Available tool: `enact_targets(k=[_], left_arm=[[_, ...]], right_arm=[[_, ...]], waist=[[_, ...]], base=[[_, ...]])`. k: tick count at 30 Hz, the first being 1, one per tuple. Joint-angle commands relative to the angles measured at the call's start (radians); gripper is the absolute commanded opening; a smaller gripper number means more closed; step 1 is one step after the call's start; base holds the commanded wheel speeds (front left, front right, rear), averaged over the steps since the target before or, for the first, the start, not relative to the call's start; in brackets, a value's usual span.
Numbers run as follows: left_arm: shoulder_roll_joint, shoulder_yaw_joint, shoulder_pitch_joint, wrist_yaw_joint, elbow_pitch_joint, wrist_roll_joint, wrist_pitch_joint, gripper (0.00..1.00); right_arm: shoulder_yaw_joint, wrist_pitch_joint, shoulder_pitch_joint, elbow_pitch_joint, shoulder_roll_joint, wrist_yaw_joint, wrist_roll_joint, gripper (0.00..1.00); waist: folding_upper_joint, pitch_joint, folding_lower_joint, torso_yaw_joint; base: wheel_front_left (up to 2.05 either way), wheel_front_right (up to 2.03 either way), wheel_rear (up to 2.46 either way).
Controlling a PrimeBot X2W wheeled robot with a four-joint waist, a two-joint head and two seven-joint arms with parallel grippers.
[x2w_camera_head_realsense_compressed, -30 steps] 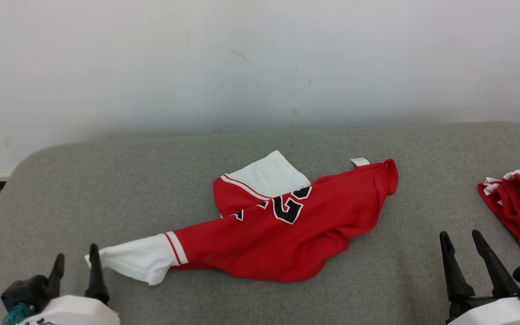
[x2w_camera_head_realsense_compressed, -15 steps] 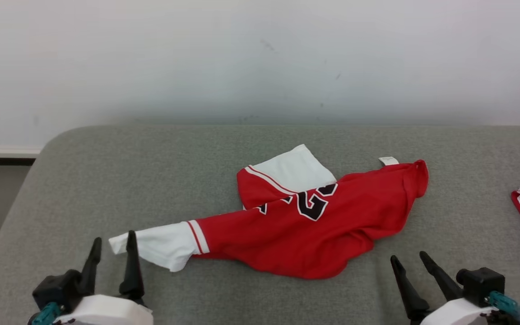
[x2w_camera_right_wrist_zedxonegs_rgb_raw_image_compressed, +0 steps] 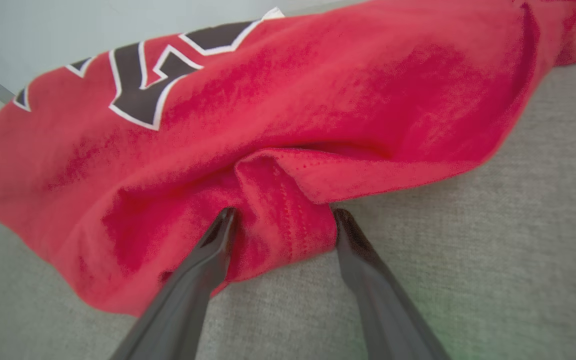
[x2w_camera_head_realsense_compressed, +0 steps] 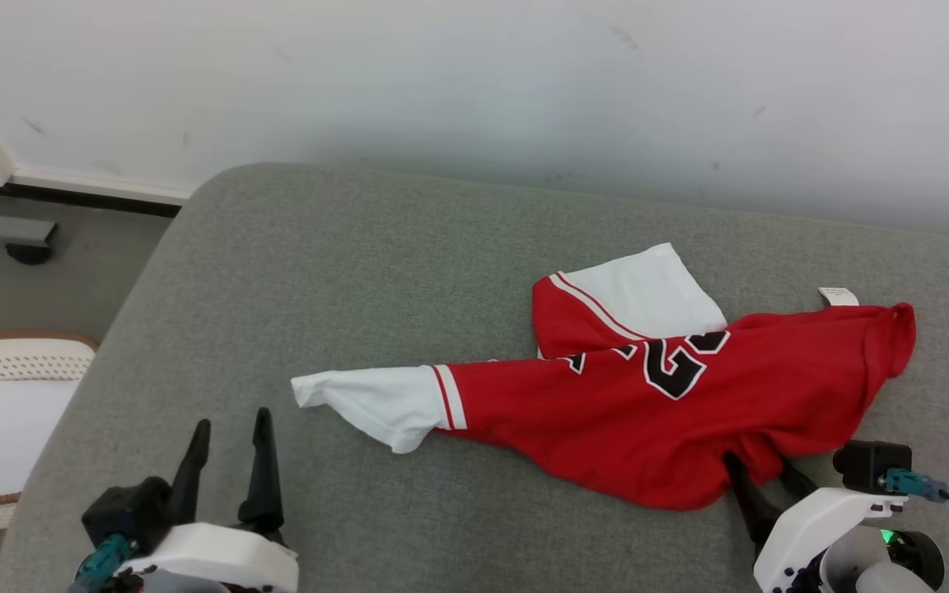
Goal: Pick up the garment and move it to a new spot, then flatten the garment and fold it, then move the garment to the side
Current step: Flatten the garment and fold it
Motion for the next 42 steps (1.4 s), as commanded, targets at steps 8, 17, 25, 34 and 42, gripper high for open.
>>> enact_targets(k=[8,17,25,34,42], left_arm=[[-0.020,0.019,-0.013,-0.017,0.022,0.026,-0.001,1.00],[-0.036,0.042,0.008,-0.035,0.033,0.039,0.000,1.00],[-0.048,0.068,0.030,-0.041,0.024,0.045,0.000,1.00],[-0.059,0.084,0.029,-0.052,0.022,0.067,0.000,1.00],[-0.072,0.081,0.016,-0.066,0.037,0.073,0.000,1.00]], right_arm=[[0.046,0.032,-0.044,0.078,-0.006,-0.002,0.074,0.00],[0.104,0.030,-0.035,-0.050,-0.071,-0.002,0.152,0.00],[0.091,0.182,0.074,-0.332,-0.222,-0.002,0.257,0.00],[-0.098,0.431,0.234,-0.563,-0.346,-0.002,0.234,0.00],[-0.316,0.646,0.355,-0.618,-0.251,-0.002,0.058,0.14]], waist=[[0.0000,0.018,-0.0001,0.027],[0.0000,-0.017,-0.0001,-0.064],[0.0000,-0.030,-0.0001,-0.186],[0.0000,-0.033,-0.0001,-0.278],[0.0000,-0.025,-0.0001,-0.260]], base=[[0.00,0.00,0.00],[0.00,0.00,0.00],[0.00,0.00,0.00],[0.00,0.00,0.00],[0.00,0.00,0.00]])
